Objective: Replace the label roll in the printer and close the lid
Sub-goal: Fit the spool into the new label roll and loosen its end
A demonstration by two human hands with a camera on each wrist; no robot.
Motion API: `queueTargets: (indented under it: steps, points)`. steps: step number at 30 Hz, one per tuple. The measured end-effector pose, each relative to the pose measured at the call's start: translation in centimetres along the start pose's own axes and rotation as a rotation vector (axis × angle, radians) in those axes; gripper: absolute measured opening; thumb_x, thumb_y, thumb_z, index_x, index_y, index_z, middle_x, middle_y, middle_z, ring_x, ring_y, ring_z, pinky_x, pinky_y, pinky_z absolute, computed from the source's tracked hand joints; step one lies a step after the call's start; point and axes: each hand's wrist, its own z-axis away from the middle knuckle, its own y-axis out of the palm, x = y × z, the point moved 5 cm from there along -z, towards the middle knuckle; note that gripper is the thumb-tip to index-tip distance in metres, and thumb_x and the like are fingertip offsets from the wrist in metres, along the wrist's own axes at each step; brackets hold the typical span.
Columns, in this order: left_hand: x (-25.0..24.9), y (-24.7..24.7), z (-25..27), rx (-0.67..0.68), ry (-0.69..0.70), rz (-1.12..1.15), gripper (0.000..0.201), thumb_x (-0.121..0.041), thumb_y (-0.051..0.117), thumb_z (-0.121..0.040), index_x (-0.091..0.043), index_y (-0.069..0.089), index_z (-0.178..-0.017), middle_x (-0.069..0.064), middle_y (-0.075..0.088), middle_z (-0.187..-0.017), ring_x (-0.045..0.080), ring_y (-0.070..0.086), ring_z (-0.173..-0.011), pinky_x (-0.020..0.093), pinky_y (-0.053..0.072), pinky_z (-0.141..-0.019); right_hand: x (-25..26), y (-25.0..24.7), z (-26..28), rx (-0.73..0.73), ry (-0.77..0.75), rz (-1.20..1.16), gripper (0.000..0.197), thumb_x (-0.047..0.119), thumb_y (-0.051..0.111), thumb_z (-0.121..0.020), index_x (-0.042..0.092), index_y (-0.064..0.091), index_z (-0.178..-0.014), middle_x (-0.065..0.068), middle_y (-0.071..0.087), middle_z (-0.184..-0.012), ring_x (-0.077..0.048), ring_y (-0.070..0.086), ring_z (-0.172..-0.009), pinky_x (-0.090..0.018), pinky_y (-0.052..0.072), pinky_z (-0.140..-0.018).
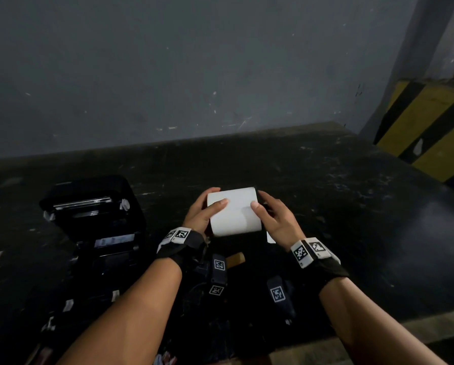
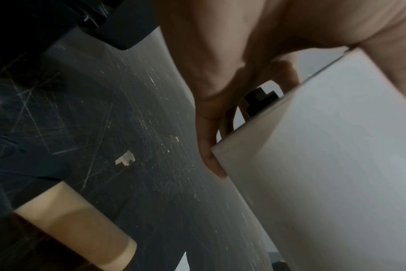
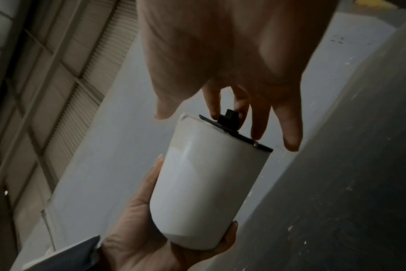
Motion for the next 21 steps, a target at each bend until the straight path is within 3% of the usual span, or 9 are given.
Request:
queueTargets:
  steps: [4, 6, 9, 13, 18, 21]
  points:
    - [0.1, 0.1, 0.2, 0.0, 0.0, -0.012, 0.028, -0.022, 0.069, -0.08, -0.036, 0.06, -0.102, 0.007, 0.06, -0.114, 0.024, 0.063, -0.092, 0.04, 0.055, -0.078, -0.3, 0.0, -0.7, 0.059, 0.026, 0.14, 0.082, 0.081, 0.043, -0.065, 0.037, 0.038, -0.134, -0.002, 0.058, -0.118, -0.016, 0.055, -0.108, -0.038, 0.046, -0.097]
    - [0.1, 0.2, 0.4, 0.0, 0.001, -0.02, 0.029, -0.028, 0.074, -0.072, -0.039, 0.063, -0.097, 0.009, 0.057, -0.121, 0.026, 0.063, -0.096, 0.042, 0.055, -0.078, -0.3, 0.1, -0.9, 0.094, 0.041, 0.129, 0.084, 0.084, 0.043, -0.062, 0.041, 0.038, -0.133, 0.0, 0.06, -0.119, -0.016, 0.057, -0.108, -0.04, 0.048, -0.095]
    - [0.1, 0.2, 0.5, 0.005, 0.006, -0.01, 0.032, -0.03, 0.073, -0.065, -0.038, 0.063, -0.095, 0.011, 0.058, -0.122, 0.025, 0.063, -0.093, 0.038, 0.055, -0.074, 0.3, 0.1, -0.6, 0.138, 0.056, 0.041, 0.068, 0.073, 0.051, -0.069, 0.041, 0.044, -0.129, 0.005, 0.064, -0.111, -0.018, 0.062, -0.104, -0.039, 0.053, -0.086]
    - [0.1, 0.0, 0.3, 0.006, 0.004, -0.01, 0.032, -0.027, 0.074, -0.069, -0.037, 0.061, -0.096, 0.011, 0.058, -0.121, 0.025, 0.062, -0.094, 0.038, 0.054, -0.075, 1.1, 0.6, -0.1, 0.19, 0.106, -0.078, 0.048, 0.055, 0.05, -0.084, 0.045, 0.038, -0.13, 0.006, 0.061, -0.112, -0.02, 0.061, -0.1, -0.051, 0.057, -0.077]
    - [-0.3, 0.1, 0.1, 0.033, -0.015, -0.053, 0.035, -0.033, 0.074, -0.065, -0.042, 0.062, -0.096, 0.008, 0.056, -0.123, 0.031, 0.061, -0.104, 0.049, 0.054, -0.084, 0.9, 1.4, -0.2, 0.192, 0.205, -0.208, 0.063, 0.055, 0.052, -0.081, 0.048, 0.023, -0.136, 0.0, 0.046, -0.13, -0.022, 0.053, -0.109, -0.052, 0.055, -0.084]
    - [-0.3, -0.2, 0.0, 0.033, -0.017, -0.059, 0.033, -0.028, 0.075, -0.07, -0.041, 0.061, -0.098, 0.007, 0.057, -0.119, 0.03, 0.061, -0.102, 0.048, 0.054, -0.083, 0.9, 1.7, -0.6, 0.182, 0.231, -0.241, 0.065, 0.051, 0.053, -0.082, 0.049, 0.019, -0.137, -0.001, 0.041, -0.135, -0.022, 0.053, -0.109, -0.051, 0.055, -0.084]
